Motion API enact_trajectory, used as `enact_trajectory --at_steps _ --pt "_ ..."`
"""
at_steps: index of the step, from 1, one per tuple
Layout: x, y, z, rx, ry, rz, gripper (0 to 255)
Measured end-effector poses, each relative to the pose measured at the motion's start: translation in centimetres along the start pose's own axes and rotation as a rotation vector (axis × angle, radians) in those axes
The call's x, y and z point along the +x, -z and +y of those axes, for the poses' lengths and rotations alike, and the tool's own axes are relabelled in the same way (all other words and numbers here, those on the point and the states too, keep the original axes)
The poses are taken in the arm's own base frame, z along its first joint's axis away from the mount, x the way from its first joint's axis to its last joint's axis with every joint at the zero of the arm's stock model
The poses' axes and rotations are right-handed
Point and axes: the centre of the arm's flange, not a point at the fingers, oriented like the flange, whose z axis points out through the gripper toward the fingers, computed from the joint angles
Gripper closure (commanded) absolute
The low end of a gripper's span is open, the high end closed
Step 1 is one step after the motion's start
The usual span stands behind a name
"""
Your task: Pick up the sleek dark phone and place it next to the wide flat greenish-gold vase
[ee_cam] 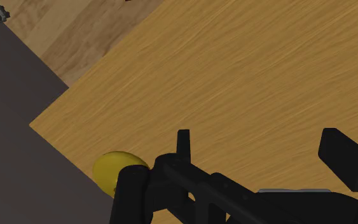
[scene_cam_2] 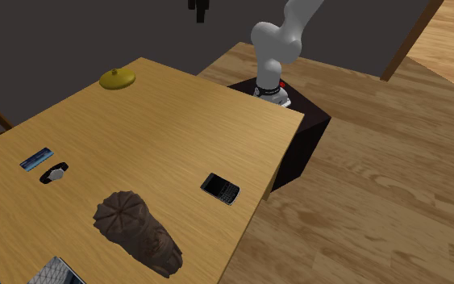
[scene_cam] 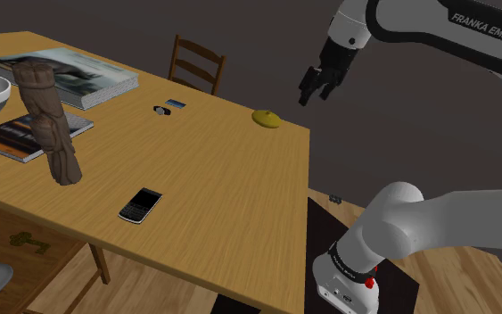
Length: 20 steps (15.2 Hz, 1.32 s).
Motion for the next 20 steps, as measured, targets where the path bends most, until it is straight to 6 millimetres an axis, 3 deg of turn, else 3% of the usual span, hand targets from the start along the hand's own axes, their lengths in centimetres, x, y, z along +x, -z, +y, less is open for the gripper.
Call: enact_trajectory --at_steps 3,12,20 --pt "-0.3 -0.7 -1.3 -0.001 -0.021 0.001 0" --pt "-2.4 -5.2 -11.9 -0.009 -0.187 0.006 0" --pt "-2.5 -9.7 -21.5 -0.016 -0.34 0.013 0"
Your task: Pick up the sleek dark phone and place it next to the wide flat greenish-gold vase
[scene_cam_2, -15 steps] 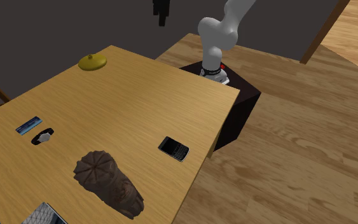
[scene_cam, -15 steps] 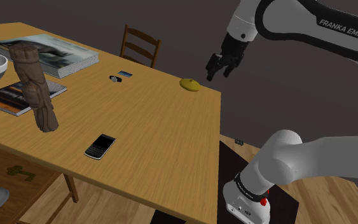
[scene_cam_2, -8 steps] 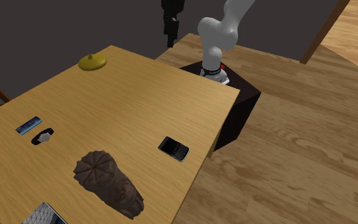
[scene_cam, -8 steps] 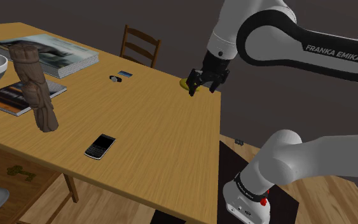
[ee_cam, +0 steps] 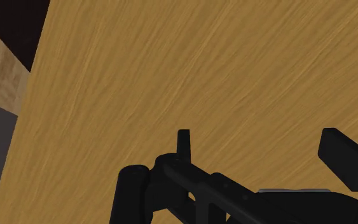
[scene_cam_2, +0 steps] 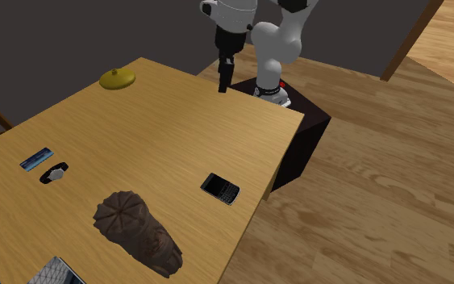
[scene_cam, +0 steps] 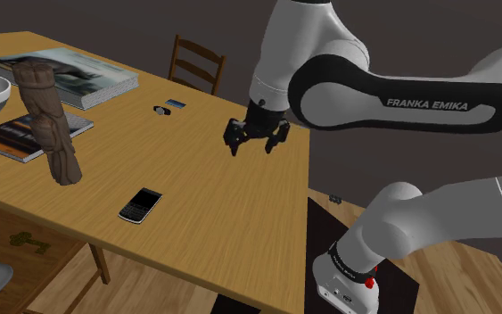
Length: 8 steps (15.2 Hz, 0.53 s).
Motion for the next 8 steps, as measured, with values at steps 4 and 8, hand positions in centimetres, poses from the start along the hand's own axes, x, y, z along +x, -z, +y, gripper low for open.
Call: enact_trajectory --at_steps 4,8 --pt "-1.4 -2.3 -4.8 -0.004 -0.075 0.004 0" --pt "-2.1 -4.4 -9.5 -0.009 -0.151 0.007 0"
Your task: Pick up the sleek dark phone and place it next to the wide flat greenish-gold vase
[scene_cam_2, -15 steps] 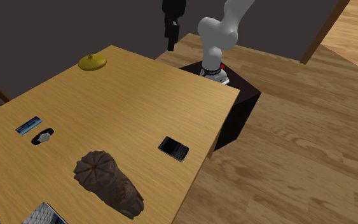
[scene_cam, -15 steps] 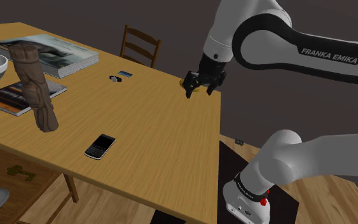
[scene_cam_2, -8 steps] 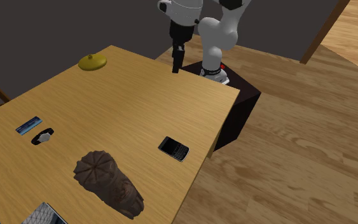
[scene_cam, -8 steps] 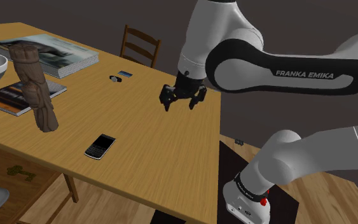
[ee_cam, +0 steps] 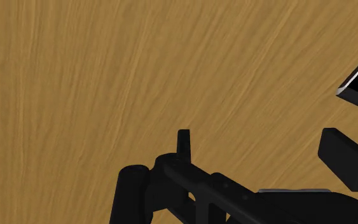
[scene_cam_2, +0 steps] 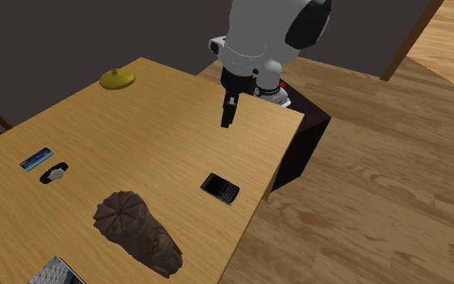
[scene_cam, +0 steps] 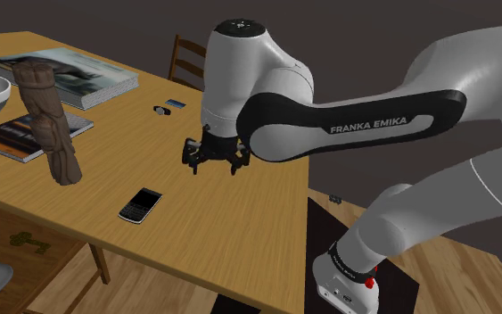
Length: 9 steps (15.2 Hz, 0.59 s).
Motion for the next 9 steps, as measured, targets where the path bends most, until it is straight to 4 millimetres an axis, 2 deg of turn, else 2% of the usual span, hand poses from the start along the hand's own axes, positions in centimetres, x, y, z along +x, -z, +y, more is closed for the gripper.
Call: enact_trajectory --at_steps 9 --pt "-2.3 -4.6 -10.9 -0.007 -0.168 0.001 0"
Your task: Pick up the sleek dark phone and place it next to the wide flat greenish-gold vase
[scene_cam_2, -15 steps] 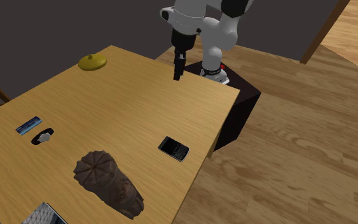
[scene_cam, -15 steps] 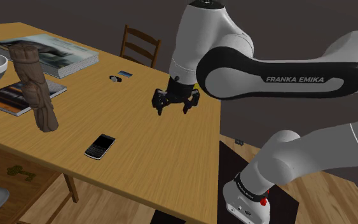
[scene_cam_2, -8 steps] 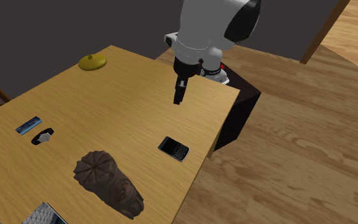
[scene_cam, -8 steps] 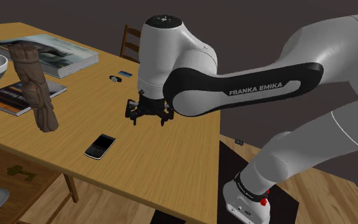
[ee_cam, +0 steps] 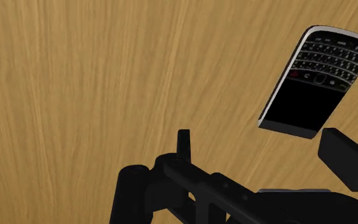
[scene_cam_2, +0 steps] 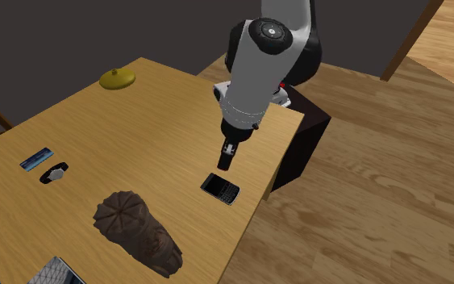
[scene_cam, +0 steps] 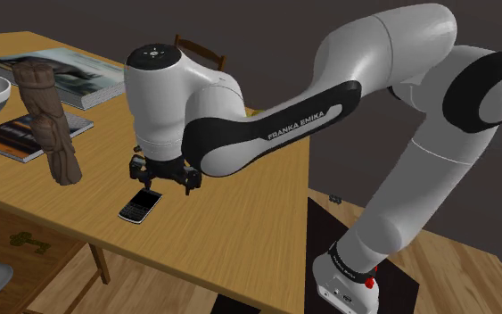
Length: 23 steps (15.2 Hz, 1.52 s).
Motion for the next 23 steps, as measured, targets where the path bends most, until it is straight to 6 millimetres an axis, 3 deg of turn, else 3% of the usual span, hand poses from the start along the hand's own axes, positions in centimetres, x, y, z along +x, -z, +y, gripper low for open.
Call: enact_trajectory --at_steps 5,6,13,19,20,23 --pt "-1.3 -2.8 -6.0 -0.001 -0.098 0.003 0" --pt "-1.4 -3.4 -6.4 -0.002 -0.108 0.005 0" --pt "-1.5 -6.9 -6.8 -0.003 -0.117 0.007 0" --pt "-1.5 -7.3 -6.9 -0.003 -0.117 0.007 0" --pt "-1.5 -7.3 -6.9 -0.003 -0.117 0.007 255" --pt "-1.5 -7.2 -6.9 0.0 -0.118 0.007 255"
